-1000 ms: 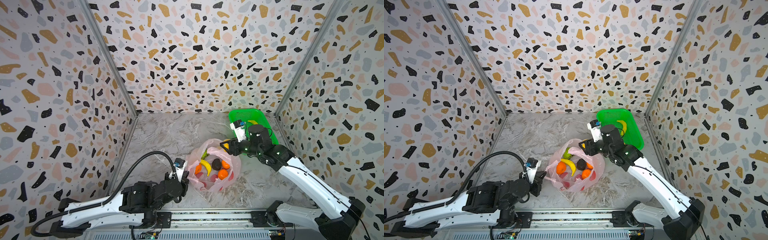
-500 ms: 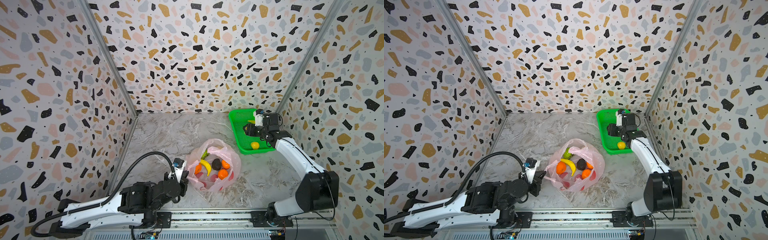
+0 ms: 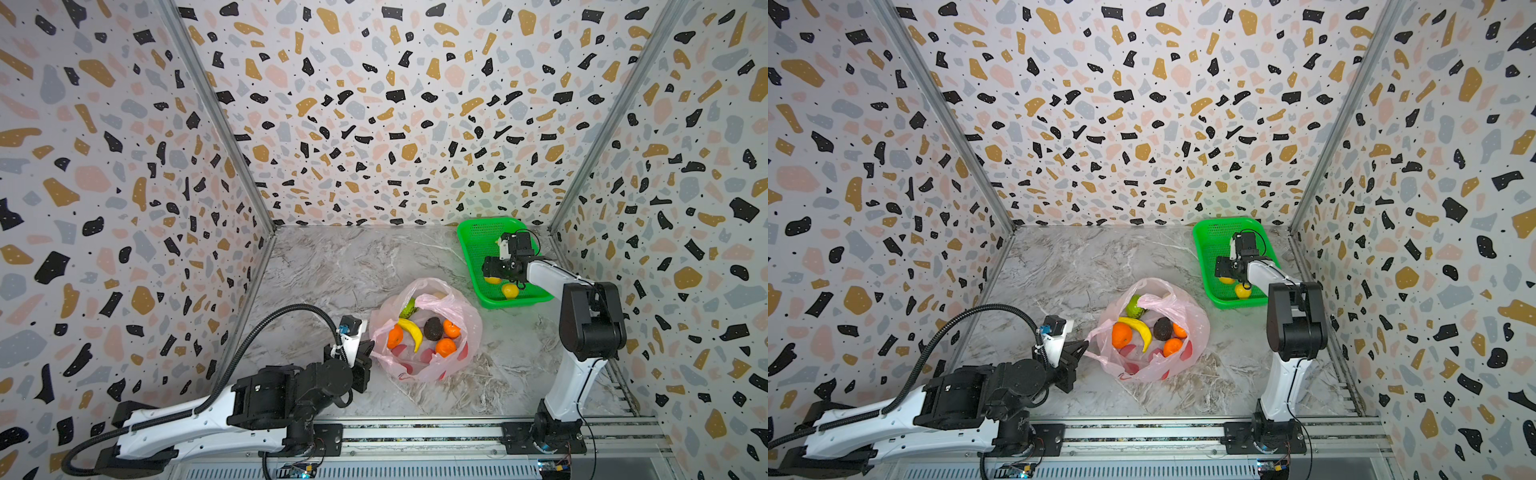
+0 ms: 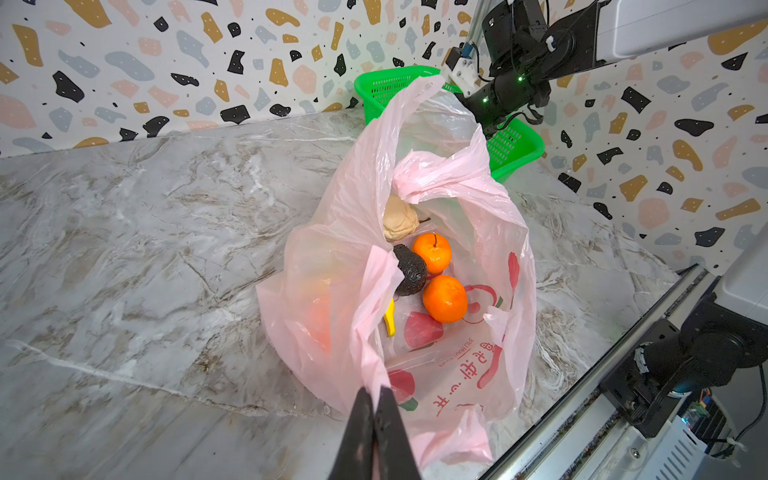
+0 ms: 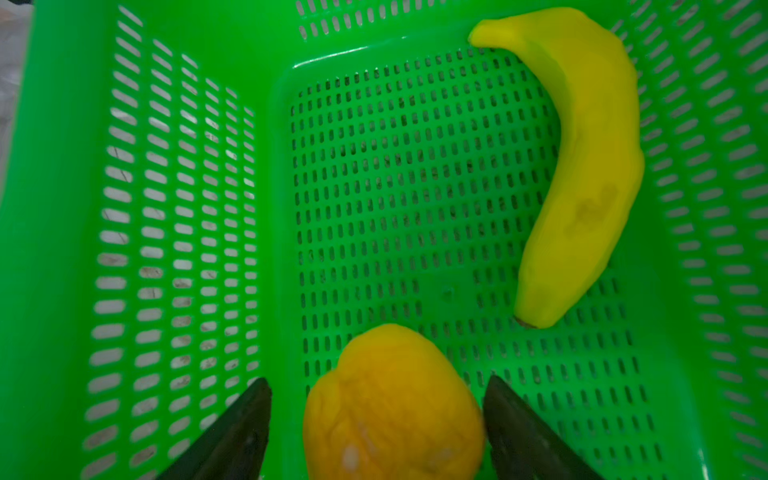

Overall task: Untie the knot of the plastic bag and take out the fruit
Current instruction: 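Lower the mango into the basket and open the right gripper, then reach the right gripper into the bag and close on the green custard apple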

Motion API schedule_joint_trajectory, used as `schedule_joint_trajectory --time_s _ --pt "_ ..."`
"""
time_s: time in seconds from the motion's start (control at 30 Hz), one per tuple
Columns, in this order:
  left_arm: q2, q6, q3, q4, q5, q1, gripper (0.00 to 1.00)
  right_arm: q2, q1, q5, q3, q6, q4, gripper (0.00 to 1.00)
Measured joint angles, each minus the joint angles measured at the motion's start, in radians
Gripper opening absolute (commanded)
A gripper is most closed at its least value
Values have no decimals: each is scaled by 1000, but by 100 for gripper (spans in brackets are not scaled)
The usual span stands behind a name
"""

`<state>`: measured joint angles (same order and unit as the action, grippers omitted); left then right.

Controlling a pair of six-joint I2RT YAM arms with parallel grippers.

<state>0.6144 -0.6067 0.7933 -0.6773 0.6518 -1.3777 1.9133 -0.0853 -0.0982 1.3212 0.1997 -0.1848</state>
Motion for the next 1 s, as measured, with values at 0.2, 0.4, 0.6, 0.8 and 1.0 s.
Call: schedule_joint_trajectory --time_s 0.2,0.4,0.6,0.8,1.0 --pt "5 13 0 7 1 0 0 -71 -12 -4 0 -2 -36 84" --pt "16 21 0 7 3 0 0 -302 -58 -77 0 -8 -149 84" --pt "17 24 0 11 7 0 0 -563 -118 -201 -14 -13 -280 83" --pt "22 24 0 13 10 0 0 -715 -263 -287 -48 -25 -413 83" --pt "27 24 0 13 11 0 0 -773 -484 -317 -153 31 -437 85"
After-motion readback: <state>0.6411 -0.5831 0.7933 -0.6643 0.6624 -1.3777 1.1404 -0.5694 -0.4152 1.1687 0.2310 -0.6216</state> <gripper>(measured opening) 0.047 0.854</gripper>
